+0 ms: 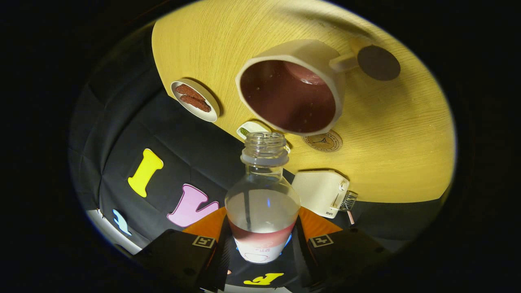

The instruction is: Take the bottle from table, then pour the juice into the cup, finally place the bottle on the coaster

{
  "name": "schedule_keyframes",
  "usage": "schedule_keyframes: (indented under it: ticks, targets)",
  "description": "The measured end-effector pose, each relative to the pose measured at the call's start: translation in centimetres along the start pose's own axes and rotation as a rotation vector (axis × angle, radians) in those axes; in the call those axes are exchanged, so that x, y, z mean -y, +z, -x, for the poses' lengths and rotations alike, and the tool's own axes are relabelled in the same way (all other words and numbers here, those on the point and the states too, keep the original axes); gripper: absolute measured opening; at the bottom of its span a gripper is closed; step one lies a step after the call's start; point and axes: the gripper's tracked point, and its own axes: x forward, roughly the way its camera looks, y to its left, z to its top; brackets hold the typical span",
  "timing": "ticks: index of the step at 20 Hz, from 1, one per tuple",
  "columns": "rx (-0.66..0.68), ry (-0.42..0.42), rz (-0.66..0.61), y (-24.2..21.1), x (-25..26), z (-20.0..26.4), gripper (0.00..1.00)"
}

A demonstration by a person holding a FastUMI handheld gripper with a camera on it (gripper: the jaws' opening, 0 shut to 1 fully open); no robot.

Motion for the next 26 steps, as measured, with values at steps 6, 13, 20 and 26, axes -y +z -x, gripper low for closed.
schedule_keyframes:
  ticks: [6,13,20,26]
  targets:
    - [0.034,0.005,0.088,-0.9,0.4,-0.1,0.69]
    - [0.094,-0.037,0.456,-4.0,3.1,1.5,0.69]
    - [0.160,-0.067,1.019,-7.8,7.6,1.8,0.68]
    - [0.316,-0.035,1.639,-9.1,9.1,0.4,0.68]
